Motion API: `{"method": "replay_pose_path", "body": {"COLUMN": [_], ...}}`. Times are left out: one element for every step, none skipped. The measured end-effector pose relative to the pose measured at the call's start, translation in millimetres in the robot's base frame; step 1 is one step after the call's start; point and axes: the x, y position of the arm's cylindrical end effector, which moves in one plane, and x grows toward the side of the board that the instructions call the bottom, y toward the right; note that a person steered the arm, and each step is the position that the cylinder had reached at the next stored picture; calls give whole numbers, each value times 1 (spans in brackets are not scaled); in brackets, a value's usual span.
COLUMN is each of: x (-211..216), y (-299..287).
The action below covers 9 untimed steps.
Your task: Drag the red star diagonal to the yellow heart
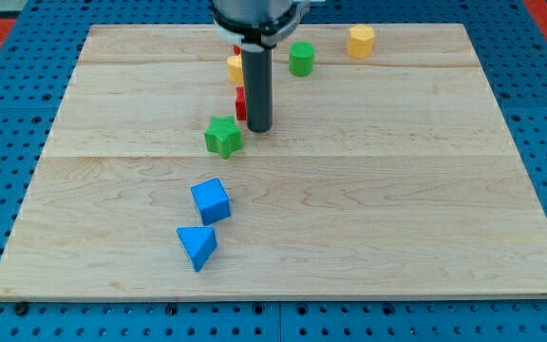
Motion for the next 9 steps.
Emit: {"method": "replay_pose_path", "body": {"x": [3, 6, -13, -25, -26, -16, -6, 3, 52], "y": [-2, -58, -63, -51, -50, -20, 19, 55, 62]}}
